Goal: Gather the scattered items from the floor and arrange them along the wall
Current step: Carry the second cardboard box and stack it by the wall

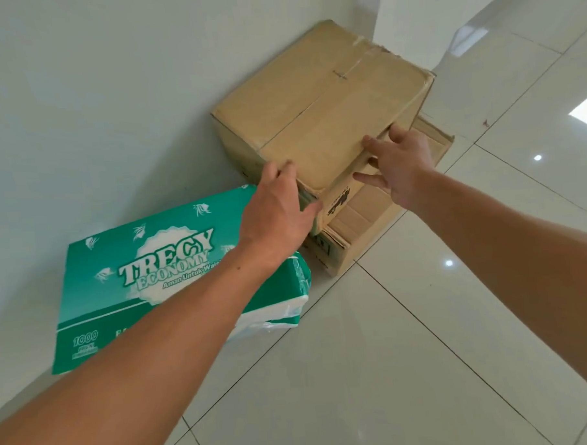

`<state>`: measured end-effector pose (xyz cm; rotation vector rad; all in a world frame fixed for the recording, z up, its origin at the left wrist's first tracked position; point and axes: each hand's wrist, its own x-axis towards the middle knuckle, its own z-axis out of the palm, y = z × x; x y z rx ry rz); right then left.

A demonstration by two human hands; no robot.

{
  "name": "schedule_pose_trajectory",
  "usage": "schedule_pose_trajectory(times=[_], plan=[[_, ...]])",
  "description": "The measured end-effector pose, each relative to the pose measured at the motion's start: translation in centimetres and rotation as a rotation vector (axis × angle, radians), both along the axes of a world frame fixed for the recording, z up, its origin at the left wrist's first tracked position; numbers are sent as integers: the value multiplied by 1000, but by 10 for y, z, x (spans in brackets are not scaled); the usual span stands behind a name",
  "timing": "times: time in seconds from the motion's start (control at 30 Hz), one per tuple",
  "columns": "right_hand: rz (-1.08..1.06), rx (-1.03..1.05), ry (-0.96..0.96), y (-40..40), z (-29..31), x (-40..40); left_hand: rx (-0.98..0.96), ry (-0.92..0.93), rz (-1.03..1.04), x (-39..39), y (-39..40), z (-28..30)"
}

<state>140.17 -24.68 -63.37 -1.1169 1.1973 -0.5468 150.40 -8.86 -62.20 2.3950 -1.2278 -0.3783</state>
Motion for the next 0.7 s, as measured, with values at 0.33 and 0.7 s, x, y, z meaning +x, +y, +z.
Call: schedule_pose_trajectory(times=[0.33,0.7], plan=[[-113,-10,-13,25,5,24,-5,-41,-8,9,0,1],[-81,51,-8,26,9,17,-81,95,62,5,-34,-1]])
